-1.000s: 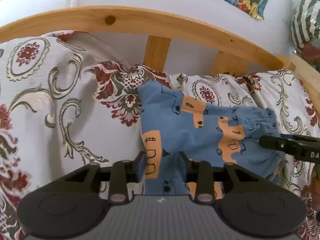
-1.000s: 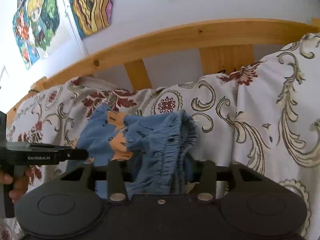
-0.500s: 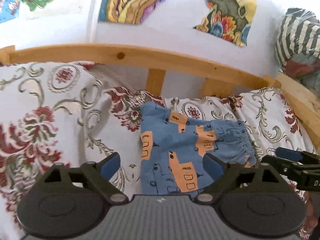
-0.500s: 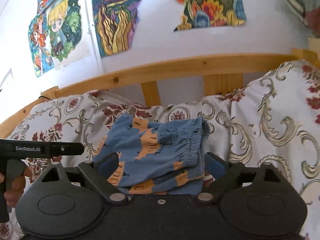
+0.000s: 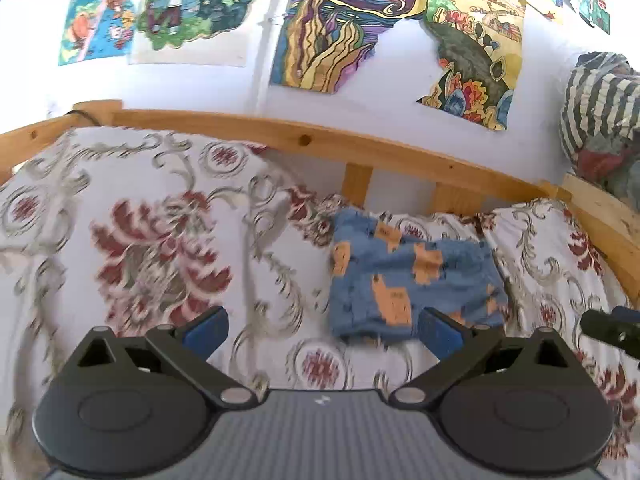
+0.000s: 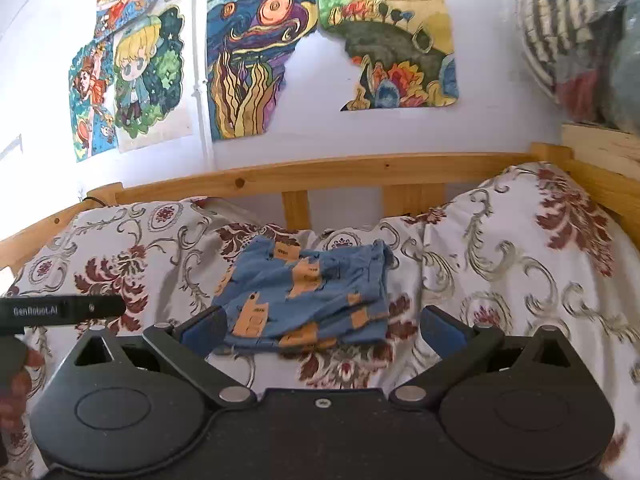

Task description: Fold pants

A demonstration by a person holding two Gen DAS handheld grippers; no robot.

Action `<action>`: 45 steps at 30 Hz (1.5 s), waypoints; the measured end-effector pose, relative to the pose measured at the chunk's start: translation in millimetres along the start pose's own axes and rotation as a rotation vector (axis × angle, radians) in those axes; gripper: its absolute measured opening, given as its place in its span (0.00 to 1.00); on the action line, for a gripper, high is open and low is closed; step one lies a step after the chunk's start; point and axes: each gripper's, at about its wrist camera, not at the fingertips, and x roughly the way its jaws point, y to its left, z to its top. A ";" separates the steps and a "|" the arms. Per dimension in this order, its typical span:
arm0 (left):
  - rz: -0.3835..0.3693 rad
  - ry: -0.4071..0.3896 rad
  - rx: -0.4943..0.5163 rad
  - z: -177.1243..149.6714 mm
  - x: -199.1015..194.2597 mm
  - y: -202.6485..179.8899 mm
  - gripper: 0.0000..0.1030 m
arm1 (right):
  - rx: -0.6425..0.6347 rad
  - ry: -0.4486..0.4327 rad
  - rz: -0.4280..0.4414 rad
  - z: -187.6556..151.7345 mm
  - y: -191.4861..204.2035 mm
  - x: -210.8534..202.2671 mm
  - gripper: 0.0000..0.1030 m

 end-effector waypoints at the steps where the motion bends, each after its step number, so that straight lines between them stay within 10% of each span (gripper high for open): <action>1: 0.005 0.001 0.002 -5.9 -6.7 1.1 1.00 | 0.004 -0.002 0.000 -4.8 2.7 -8.1 0.99; 15: 0.046 0.021 0.063 -58.5 -67.3 14.6 1.00 | 0.013 -0.001 -0.022 -54.3 23.7 -72.9 0.99; 45: 0.049 0.071 0.054 -72.4 -71.2 21.1 1.00 | 0.005 0.044 -0.008 -72.2 27.0 -72.1 0.99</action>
